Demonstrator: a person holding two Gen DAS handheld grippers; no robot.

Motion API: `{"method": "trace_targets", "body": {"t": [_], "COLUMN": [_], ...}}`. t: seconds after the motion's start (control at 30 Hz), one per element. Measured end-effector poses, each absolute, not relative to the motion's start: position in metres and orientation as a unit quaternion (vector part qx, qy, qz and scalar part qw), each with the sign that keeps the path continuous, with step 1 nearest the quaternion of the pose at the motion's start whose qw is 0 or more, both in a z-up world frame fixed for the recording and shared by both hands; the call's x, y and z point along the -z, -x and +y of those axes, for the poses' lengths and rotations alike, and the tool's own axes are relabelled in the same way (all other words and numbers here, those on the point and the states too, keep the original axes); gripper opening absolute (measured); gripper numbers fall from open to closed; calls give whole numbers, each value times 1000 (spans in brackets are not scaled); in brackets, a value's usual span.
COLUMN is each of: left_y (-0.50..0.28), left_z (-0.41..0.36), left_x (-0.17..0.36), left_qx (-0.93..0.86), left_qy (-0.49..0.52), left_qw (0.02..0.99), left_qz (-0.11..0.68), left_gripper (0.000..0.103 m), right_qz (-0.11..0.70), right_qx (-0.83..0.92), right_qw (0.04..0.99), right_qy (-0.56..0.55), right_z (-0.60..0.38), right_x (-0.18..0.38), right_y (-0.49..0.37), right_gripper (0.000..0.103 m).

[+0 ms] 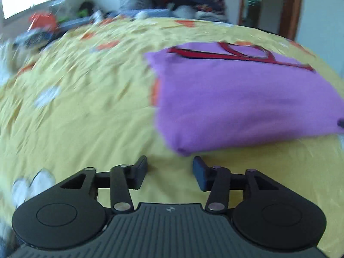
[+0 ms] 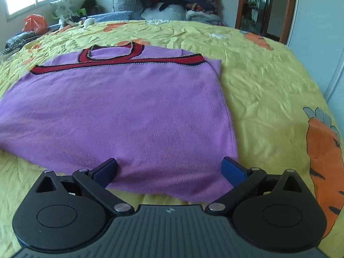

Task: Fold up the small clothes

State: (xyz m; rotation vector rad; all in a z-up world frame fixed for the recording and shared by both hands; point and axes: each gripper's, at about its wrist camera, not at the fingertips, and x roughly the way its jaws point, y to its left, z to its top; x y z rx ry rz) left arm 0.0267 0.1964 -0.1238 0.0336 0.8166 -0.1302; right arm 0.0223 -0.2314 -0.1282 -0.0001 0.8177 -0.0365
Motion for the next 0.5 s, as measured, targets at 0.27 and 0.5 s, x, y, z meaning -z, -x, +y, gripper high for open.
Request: {"method": "trace_targets", "body": {"t": [0.27, 0.5], "left_y": [-60, -59], "left_z": [158, 143], "left_x": [98, 135], "left_qx": [134, 119], "left_qy": [52, -24], "left_qw": [933, 926], "left_qz": [329, 357], "left_gripper": [62, 59], "right_qz": [369, 370], "right_qx": [-4, 14], "right_qw": [929, 929], "right_qy": [-23, 4], "right_z": [-215, -258], "right_x": [122, 140], "right_y": [-56, -20], "right_gripper": [103, 103]}}
